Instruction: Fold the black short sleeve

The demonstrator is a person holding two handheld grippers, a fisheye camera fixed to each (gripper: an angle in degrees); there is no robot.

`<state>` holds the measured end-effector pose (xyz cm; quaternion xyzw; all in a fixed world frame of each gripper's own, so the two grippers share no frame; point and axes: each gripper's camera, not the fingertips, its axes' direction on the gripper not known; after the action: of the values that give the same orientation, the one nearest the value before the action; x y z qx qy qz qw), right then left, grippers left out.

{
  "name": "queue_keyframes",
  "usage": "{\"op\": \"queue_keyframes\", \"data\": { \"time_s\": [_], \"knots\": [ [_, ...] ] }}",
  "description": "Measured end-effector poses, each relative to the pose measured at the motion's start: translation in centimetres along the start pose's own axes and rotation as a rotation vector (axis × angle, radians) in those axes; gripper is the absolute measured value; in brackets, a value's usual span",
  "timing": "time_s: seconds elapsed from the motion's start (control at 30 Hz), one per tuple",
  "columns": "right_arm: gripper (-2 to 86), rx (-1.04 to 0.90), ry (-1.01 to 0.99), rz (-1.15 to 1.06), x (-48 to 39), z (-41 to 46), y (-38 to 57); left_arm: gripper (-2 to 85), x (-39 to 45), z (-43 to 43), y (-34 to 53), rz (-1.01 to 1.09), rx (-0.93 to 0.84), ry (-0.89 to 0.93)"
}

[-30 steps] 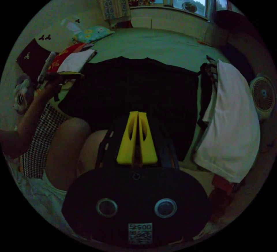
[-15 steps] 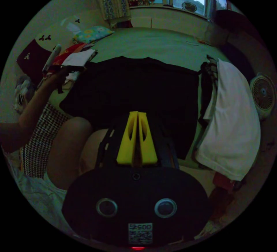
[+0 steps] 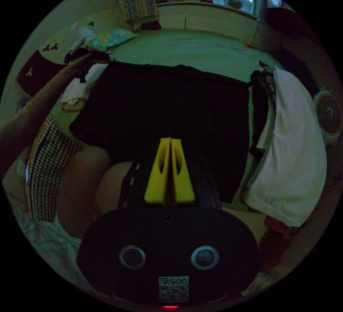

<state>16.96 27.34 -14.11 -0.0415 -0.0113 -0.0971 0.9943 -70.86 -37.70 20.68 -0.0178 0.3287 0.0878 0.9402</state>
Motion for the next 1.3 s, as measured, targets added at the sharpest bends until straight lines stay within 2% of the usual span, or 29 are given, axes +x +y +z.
{"op": "queue_keyframes", "data": {
  "time_s": [0.13,0.3,0.47,0.63,0.77,0.83,0.93,1.07,1.2,1.3],
  "knots": [
    [-1.0,0.038,-0.007,-0.003,0.6,0.4,-1.6,4.2,-1.7,1.0,1.7,-0.033,-0.035,-0.036],
    [-1.0,0.131,0.045,-0.056,1.1,1.7,-6.3,2.0,-2.6,0.0,3.8,-0.097,0.031,-0.041],
    [-1.0,0.058,0.099,-0.096,1.2,5.1,-10.6,0.6,3.8,1.3,7.8,0.176,0.009,-0.083],
    [-1.3,-0.05,0.144,-0.111,1.6,7.6,-12.9,0.1,9.5,4.9,10.4,0.365,-0.092,-0.03],
    [-1.4,-0.17,0.105,-0.144,3.2,7.9,-15.8,0.2,11.6,7.0,10.2,0.351,-0.155,-0.064],
    [-1.3,-0.167,0.122,-0.103,4.5,7.5,-17.1,0.2,11.8,7.2,9.9,0.322,-0.162,-0.065],
    [-1.3,-0.087,0.117,-0.001,6.8,5.9,-18.4,0.2,12.1,5.8,10.1,0.274,-0.076,-0.092],
    [-1.3,-0.003,0.054,-0.036,7.4,3.4,-16.1,0.3,12.6,3.8,13.2,0.277,0.003,-0.065],
    [-1.2,0.003,0.176,-0.122,7.0,1.6,-8.4,0.4,12.8,3.2,19.7,0.337,-0.002,-0.105],
    [-0.9,0.007,0.219,-0.097,8.3,-0.8,-0.8,0.6,12.0,2.6,27.3,0.356,-0.023,-0.137]
  ]
}}
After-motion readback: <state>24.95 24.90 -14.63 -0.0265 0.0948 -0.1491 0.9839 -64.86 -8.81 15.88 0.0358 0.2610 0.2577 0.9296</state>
